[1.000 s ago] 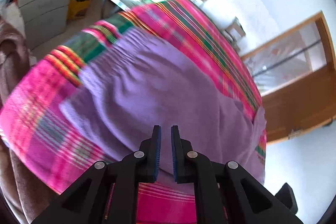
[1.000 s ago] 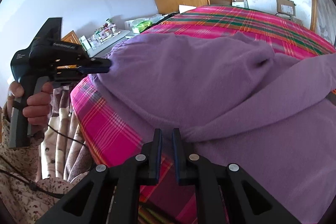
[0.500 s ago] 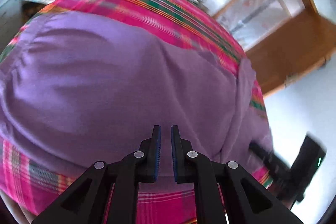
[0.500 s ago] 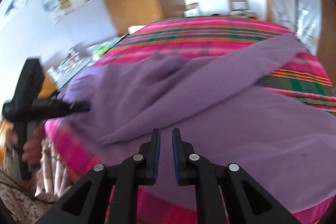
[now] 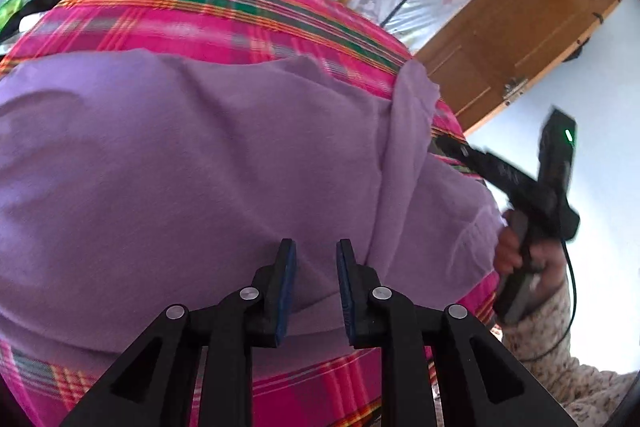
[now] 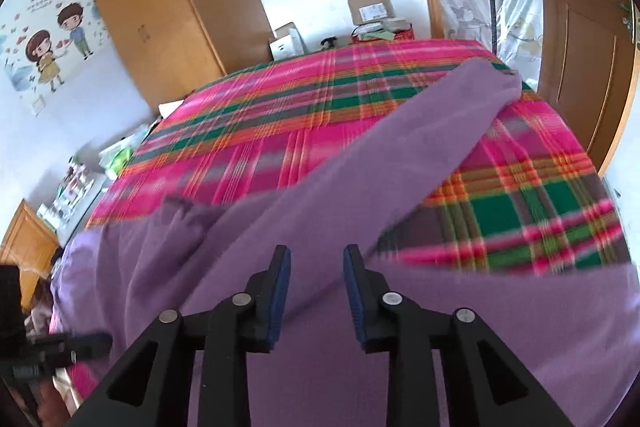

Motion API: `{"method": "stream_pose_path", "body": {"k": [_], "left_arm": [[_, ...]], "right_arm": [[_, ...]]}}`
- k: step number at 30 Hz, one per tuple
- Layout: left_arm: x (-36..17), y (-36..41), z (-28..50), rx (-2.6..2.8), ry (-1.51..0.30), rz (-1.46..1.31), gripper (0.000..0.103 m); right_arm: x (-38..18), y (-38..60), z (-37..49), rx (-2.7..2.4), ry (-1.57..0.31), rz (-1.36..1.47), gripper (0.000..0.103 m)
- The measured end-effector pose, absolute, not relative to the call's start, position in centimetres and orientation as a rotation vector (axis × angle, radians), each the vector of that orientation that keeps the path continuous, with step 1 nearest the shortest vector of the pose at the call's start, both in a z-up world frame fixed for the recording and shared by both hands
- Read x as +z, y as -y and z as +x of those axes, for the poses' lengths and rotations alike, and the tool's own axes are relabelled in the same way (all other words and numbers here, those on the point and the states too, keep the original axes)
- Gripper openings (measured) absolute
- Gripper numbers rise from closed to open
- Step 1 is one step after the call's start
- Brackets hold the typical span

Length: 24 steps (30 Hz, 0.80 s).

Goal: Fold clothes
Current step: 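Grasp the purple leg end with the right gripper and lift it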

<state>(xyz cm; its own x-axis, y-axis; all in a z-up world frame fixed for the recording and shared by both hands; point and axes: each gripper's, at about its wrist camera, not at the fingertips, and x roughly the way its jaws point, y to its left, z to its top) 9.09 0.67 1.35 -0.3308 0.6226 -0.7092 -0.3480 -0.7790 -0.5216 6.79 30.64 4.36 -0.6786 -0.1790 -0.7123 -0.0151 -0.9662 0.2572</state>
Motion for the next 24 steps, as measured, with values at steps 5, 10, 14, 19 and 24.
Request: {"method": "stream_pose_path", "body": {"k": [5,10,14,19,24], "left_arm": [[1.2,-2.4,9.1,2.085,0.306,-1.308,0.028],[0.8,-3.6,8.9,2.056,0.254,-1.323,0.028],[0.7,-4.0,8.5,2.050,0.253,-1.325,0.028],[0.8,-4.4,8.5,2.044,0.233,-1.321,0.028],[1.0,-4.6,8.6,2.051,0.208,-1.320,0.028]], "right_arm": [[4.7,-30.5,2.8,-2.793,0.343,1.256,0.033],[4.8,-30.5,-0.7,-2.833,0.316,1.330,0.041],[4.2,-31.1,-2.9,-2.857,0.317,1.398,0.041],[3.0,-31.9,-4.6,-2.879,0.325,1.495,0.041],[2.6,-32.6,-4.8,-2.884,0.377,1.530,0.035]]}}
